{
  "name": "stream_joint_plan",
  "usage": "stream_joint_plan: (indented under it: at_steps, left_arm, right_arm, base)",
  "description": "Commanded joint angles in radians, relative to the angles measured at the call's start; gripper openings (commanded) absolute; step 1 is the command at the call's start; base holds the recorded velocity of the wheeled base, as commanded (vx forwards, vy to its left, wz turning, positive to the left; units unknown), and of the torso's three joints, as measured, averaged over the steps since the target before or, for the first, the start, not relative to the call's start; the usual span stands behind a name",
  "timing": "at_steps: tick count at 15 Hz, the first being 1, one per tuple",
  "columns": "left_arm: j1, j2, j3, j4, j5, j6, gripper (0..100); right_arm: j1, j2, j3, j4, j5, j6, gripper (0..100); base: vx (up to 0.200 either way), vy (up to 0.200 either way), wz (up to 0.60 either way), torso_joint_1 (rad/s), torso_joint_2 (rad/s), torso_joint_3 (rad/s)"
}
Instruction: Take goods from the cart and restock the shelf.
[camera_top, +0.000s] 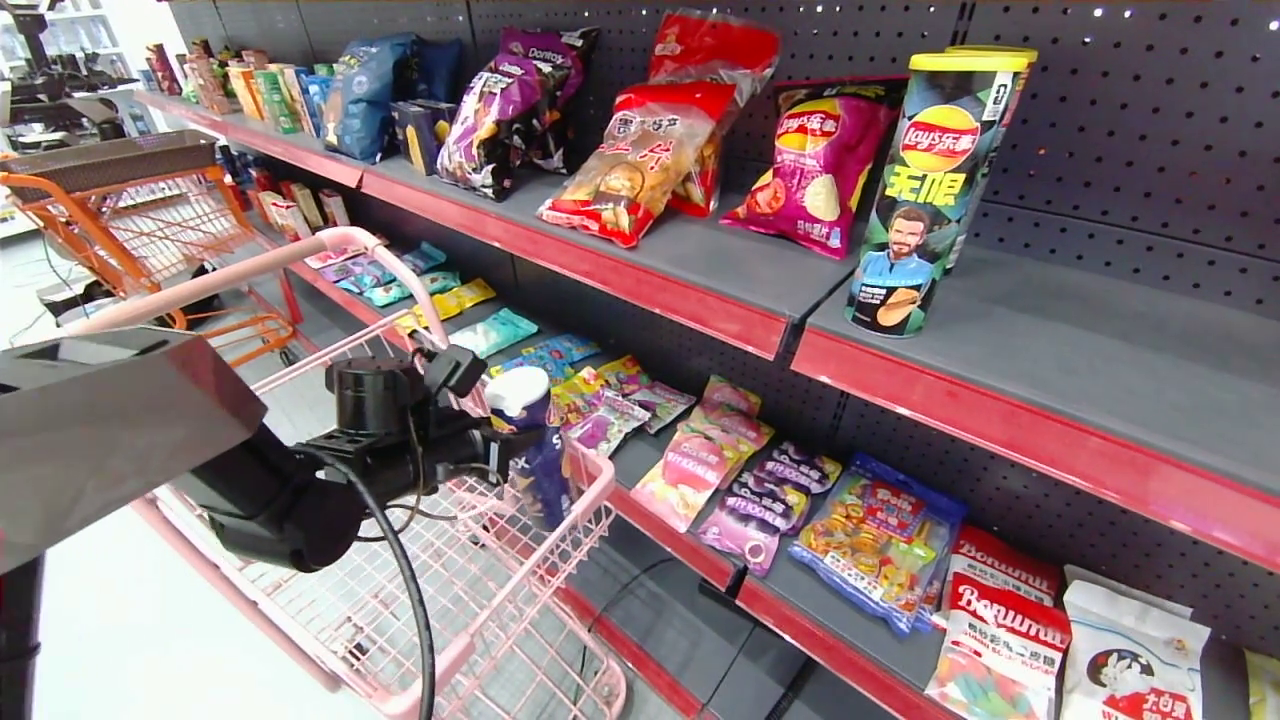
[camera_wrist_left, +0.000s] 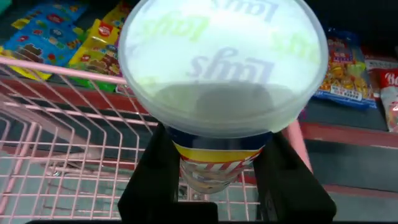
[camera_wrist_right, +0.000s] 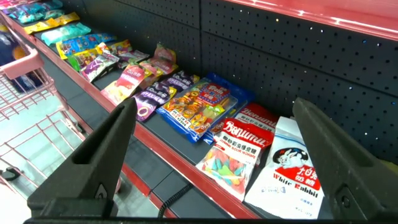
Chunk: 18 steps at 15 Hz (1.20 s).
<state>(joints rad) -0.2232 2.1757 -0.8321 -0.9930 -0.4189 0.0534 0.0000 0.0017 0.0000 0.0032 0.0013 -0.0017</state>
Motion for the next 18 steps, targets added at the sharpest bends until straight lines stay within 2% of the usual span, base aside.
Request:
stream_joint_plan:
  at_steps: [1, 3, 6, 8, 10, 11, 12, 13, 15, 16, 18]
  left_arm:
    - [0.03, -0.2, 0.024, 0.086, 0.011, -0.032, 0]
    - [0.1, -0.416, 0.011, 0.244, 0.011, -0.032, 0]
    - [0.148, -0.768, 0.015, 0.553, 0.011, -0.032, 0]
    - [0.151, -0.952, 0.022, 0.691, 0.011, -0.032, 0]
    - [0.151, -1.246, 0.038, 0.982, 0.014, -0.033, 0]
    - [0.151, -1.263, 0.039, 1.001, 0.014, -0.033, 0]
    - [0.151, -1.459, 0.096, 1.14, 0.028, -0.033, 0]
    - [0.151, -1.496, 0.113, 1.149, 0.034, -0.032, 0]
    - [0.151, -1.674, 0.22, 1.154, 0.154, -0.032, 0]
    - [0.151, -1.708, 0.245, 1.154, 0.186, -0.032, 0]
    - [0.151, -1.765, 0.275, 1.156, 0.206, -0.029, 0]
  right_arm:
    - [0.0, 0.0, 0.0, 0.0, 0.0, 0.0, 100]
    - [0.0, 0.0, 0.0, 0.0, -0.001, 0.003, 100]
    - [0.0, 0.0, 0.0, 0.0, -0.001, 0.006, 100]
    - [0.0, 0.0, 0.0, 0.0, 0.0, 0.006, 100]
    - [0.0, 0.0, 0.0, 0.0, -0.001, 0.006, 100]
    - [0.0, 0.0, 0.0, 0.0, -0.001, 0.008, 100]
    - [0.0, 0.0, 0.0, 0.0, -0.001, 0.005, 100]
    - [0.0, 0.0, 0.0, 0.0, -0.001, 0.005, 100]
    - [0.0, 0.0, 0.0, 0.0, -0.001, 0.005, 100]
    - [0.0, 0.0, 0.0, 0.0, -0.001, 0.005, 100]
    - [0.0, 0.0, 0.0, 0.0, -0.001, 0.005, 100]
  base:
    - [0.0, 0.0, 0.0, 0.0, 0.0, 0.0]
    - [0.0, 0.0, 0.0, 0.0, 0.0, 0.0]
    - [0.0, 0.0, 0.0, 0.0, 0.0, 0.0]
    - [0.0, 0.0, 0.0, 0.0, 0.0, 0.0]
    - [0.0, 0.0, 0.0, 0.0, 0.0, 0.0]
    - [0.0, 0.0, 0.0, 0.0, 0.0, 0.0]
    - [0.0, 0.0, 0.0, 0.0, 0.0, 0.0]
    - [0.0, 0.0, 0.0, 0.0, 0.0, 0.0]
    - [0.0, 0.0, 0.0, 0.021, -0.06, -0.04]
    - [0.0, 0.0, 0.0, 0.09, -0.32, -0.198]
    - [0.0, 0.0, 0.0, 0.149, -0.44, -0.281]
